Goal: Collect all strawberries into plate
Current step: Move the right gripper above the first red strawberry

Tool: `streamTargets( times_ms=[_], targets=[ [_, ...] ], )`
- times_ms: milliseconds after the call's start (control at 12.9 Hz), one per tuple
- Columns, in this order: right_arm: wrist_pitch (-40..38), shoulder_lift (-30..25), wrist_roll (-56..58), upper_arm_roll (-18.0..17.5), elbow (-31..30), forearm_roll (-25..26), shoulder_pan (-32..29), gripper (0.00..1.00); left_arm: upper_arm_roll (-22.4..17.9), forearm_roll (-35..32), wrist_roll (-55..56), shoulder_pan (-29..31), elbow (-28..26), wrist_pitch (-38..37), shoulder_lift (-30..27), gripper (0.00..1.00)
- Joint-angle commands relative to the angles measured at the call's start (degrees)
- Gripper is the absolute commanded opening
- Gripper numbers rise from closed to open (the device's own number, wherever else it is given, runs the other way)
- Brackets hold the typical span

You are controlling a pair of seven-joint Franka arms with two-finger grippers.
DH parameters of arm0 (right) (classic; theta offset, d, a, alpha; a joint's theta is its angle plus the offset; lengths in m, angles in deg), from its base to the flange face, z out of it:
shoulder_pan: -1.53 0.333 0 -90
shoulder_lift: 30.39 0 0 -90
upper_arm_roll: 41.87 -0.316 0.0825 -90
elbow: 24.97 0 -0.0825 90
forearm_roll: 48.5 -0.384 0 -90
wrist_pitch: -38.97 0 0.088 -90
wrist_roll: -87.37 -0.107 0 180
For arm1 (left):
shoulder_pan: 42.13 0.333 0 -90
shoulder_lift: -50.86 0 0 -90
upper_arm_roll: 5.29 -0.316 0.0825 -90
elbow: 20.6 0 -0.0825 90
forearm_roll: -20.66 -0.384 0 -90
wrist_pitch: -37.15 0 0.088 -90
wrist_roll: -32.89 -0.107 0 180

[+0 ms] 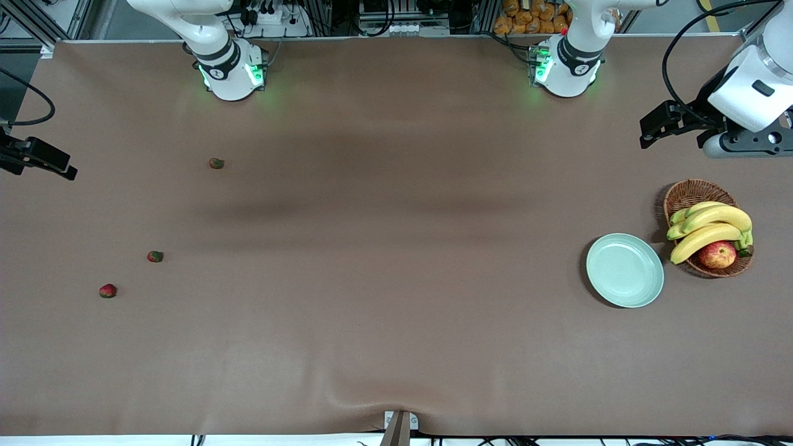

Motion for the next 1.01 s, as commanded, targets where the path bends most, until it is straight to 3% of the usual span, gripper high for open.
streamTargets(
  times_ms=[0, 467, 933],
  targets=[
    [-0.74, 0.93, 0.34, -0.49, 1.16, 0.71, -0.73, 1.00, 0.38, -0.86, -0.80, 0.21, 0.34, -0.04, -0.56, 1.00],
    [-0.57, 3.03, -0.28, -0.49, 0.63, 0.45, -0.73, 1.00, 0.56, -0.77, -0.80, -0.14, 0.34, -0.04, -0.56, 1.00],
    [7.50, 14.53, 0.51, -0.40, -0.08, 0.45, -6.95, 1.00, 0.47, -1.12, -0.80, -0.14, 0.34, -0.04, -0.56, 1.00]
  ],
)
